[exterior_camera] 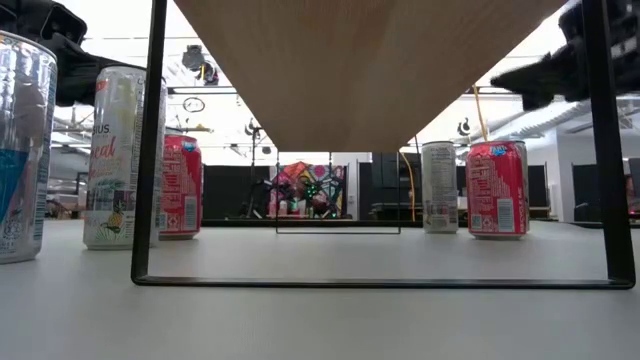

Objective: Place canned beverage on shelf
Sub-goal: Put the top right white yellow soda can on the shelf

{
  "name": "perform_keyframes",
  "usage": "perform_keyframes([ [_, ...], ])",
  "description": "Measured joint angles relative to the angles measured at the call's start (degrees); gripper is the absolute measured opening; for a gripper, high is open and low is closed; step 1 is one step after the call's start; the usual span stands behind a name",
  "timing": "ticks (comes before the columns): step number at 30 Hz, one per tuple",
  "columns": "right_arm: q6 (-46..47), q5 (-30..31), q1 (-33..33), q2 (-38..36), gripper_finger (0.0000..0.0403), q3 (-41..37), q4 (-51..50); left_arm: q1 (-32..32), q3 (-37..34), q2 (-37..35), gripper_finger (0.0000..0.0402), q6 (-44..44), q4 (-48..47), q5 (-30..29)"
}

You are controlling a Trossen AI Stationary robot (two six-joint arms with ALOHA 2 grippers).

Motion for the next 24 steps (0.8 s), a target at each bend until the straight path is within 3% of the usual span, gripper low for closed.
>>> perform_keyframes([
  [14,5.1,0.3,0.0,15.2,0.0000,21.7,-9.7,0.0,0.0,0.0,0.0000,0.0,0.0,0.0],
  [24,7.5,4.4,0.0,23.3,0.0000,31.2,-14.9,0.0,0.0,0.0,0.0000,0.0,0.0,0.0],
])
